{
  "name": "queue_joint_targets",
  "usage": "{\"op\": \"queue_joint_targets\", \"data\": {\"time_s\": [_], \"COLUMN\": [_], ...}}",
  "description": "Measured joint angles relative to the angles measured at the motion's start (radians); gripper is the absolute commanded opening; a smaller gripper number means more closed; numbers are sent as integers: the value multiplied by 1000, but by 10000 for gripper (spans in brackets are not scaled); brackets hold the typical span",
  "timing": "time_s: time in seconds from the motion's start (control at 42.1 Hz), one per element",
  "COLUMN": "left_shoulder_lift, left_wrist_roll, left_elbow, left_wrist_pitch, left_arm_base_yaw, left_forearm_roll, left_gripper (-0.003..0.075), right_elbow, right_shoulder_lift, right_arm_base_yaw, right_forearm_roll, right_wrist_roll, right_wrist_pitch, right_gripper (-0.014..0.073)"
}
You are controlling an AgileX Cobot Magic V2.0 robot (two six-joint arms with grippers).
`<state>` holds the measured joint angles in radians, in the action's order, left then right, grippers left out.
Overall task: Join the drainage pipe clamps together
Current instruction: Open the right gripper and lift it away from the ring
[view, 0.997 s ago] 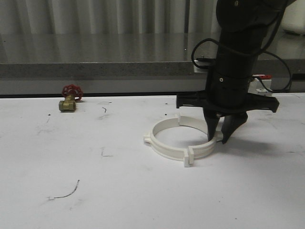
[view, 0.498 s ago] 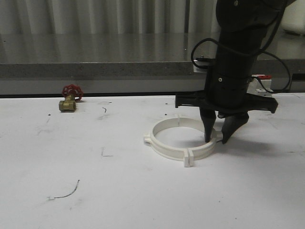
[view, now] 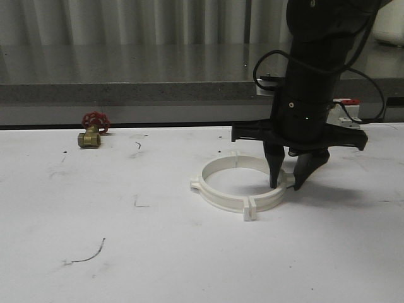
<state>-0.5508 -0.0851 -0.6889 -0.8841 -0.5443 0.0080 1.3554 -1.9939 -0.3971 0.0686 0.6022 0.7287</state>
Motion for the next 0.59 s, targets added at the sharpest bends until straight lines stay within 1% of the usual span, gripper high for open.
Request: {"op": "queue_joint_targets", "data": {"time_s": [0.142,0.214,0.261,0.309,0.356,0.498,0.593], "left_shoulder_lift": [0,0,0,0,0,0,0], "left_wrist_roll": [0,0,0,0,0,0,0], "left_elbow": [0,0,0,0,0,0,0], "left_wrist_pitch": [0,0,0,0,0,0,0], "left_arm_base_yaw": [0,0,0,0,0,0,0], "left_forearm_roll": [0,0,0,0,0,0,0], "left_gripper": [302,302,302,302,302,302,302], "right_elbow": [0,0,0,0,0,-2,-26], "right_shoulder_lift": [32,67,95,134,173,336,456], "right_arm_base_yaw": [-2,-2,-2,1,2,32,54], "right_forearm_roll": [-6,12,30,43,45,-11,-47], "right_wrist_roll": [0,0,-16,-60,-131,-445,-594], "right_wrist_pitch": [34,67,92,118,135,170,168], "right_gripper": [291,289,289,289,289,288,288]}}
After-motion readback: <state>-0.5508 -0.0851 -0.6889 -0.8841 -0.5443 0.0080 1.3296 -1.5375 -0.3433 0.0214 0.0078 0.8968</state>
